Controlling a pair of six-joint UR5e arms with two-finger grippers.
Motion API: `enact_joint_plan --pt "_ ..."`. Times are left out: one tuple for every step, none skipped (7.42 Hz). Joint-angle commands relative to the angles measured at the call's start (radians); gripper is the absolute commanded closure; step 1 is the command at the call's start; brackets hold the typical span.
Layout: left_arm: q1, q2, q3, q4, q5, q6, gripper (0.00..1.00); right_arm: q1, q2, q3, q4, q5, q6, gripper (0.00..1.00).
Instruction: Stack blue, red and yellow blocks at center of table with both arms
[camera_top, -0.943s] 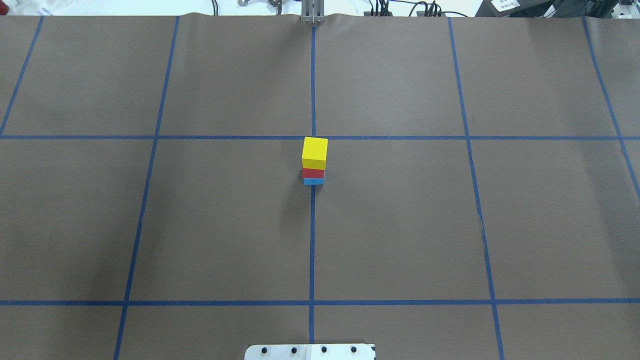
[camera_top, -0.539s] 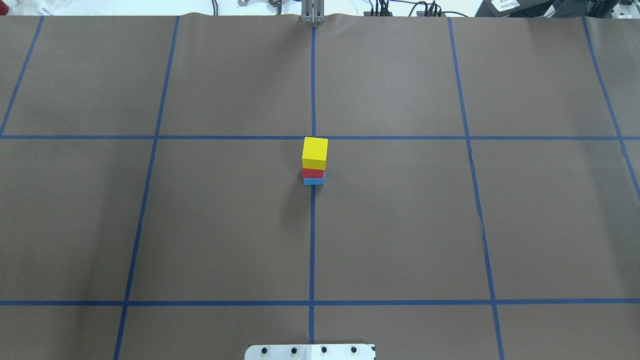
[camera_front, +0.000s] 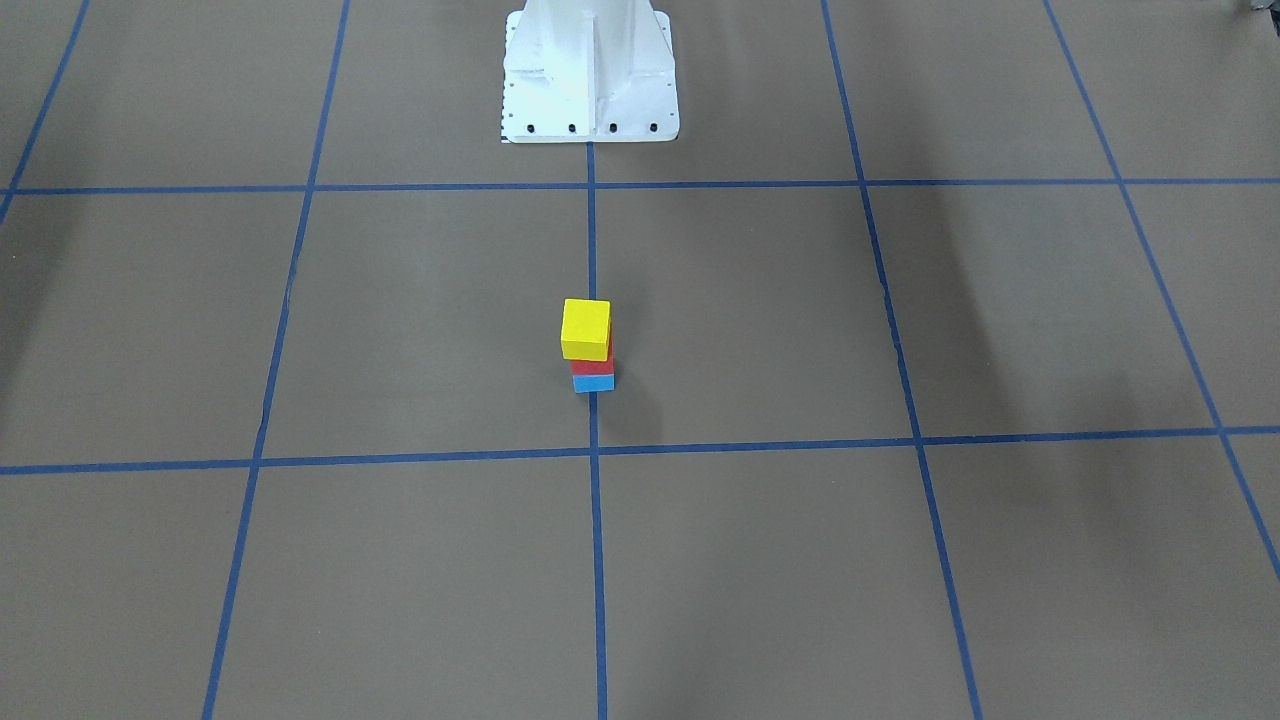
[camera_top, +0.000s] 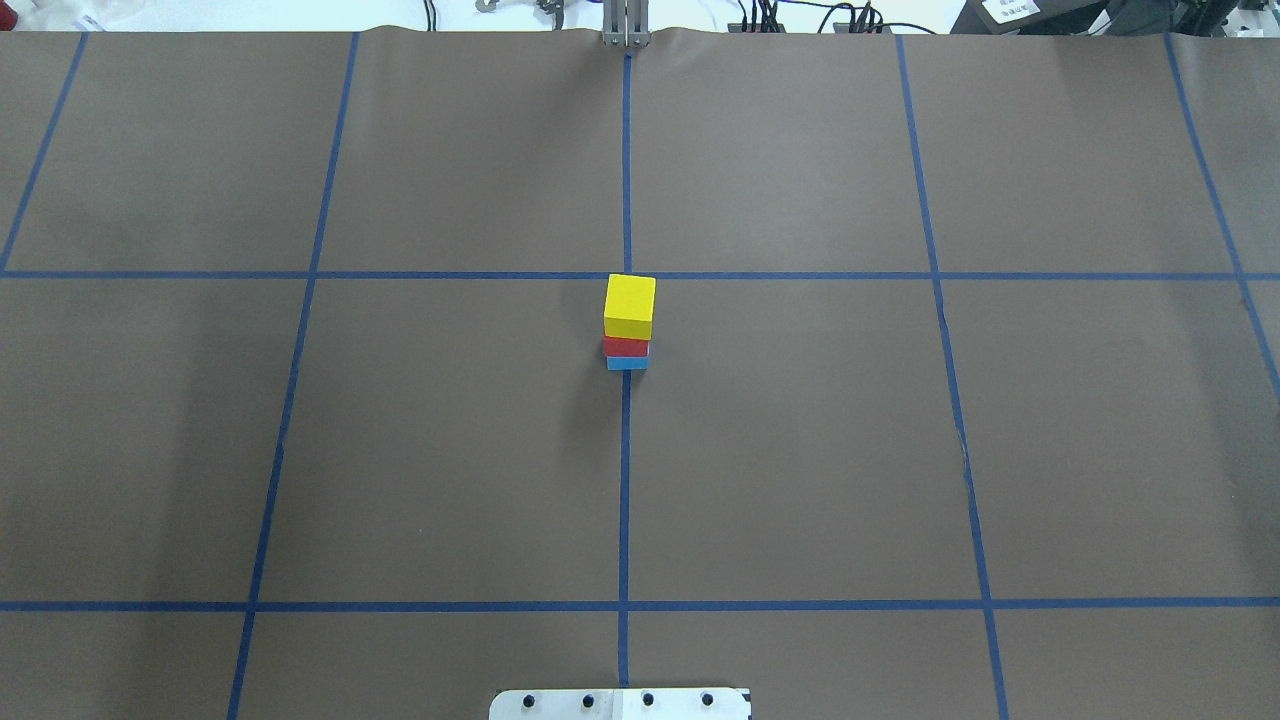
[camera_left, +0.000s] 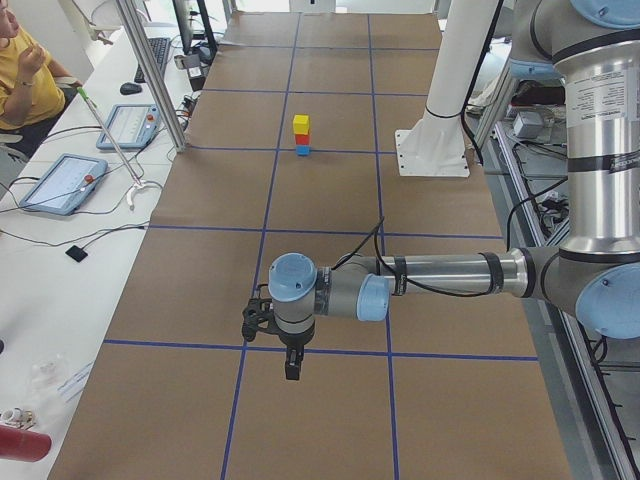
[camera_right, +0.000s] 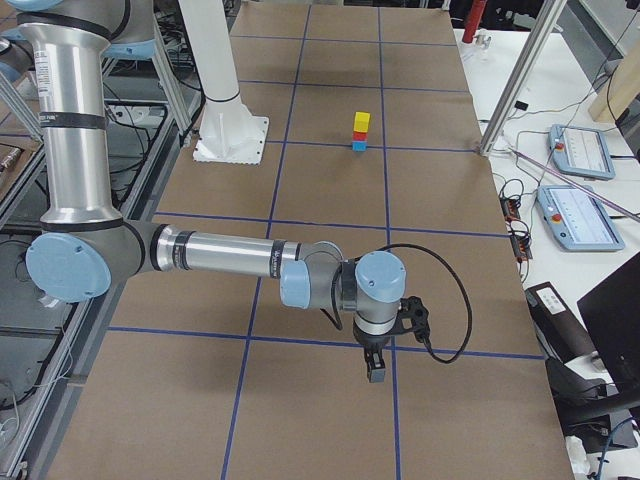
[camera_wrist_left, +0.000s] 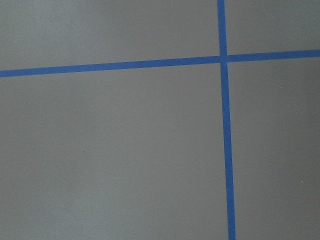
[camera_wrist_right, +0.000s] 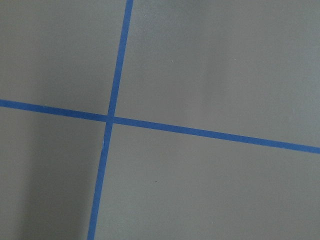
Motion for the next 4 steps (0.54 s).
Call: enact_joint_plan --pt "0.002 0.007 0.005 -0.093 0.002 0.001 0.0 0.0 0.001 0.009 -0.011 0.023 0.015 0.0" --pt "0.0 0.011 0.006 -0.093 0.003 0.001 0.0 0.0 0.003 0.007 -0.032 0.1 0.017 0.0" --pt "0.0 0.019 0.008 -0.093 0.005 0.001 0.0 0.0 0.008 0.018 -0.069 0.101 0.017 0.0" --pt "0.0 0.039 0.0 -0.095 0.003 0.001 0.0 -0.002 0.005 0.024 -0.066 0.08 0.015 0.0"
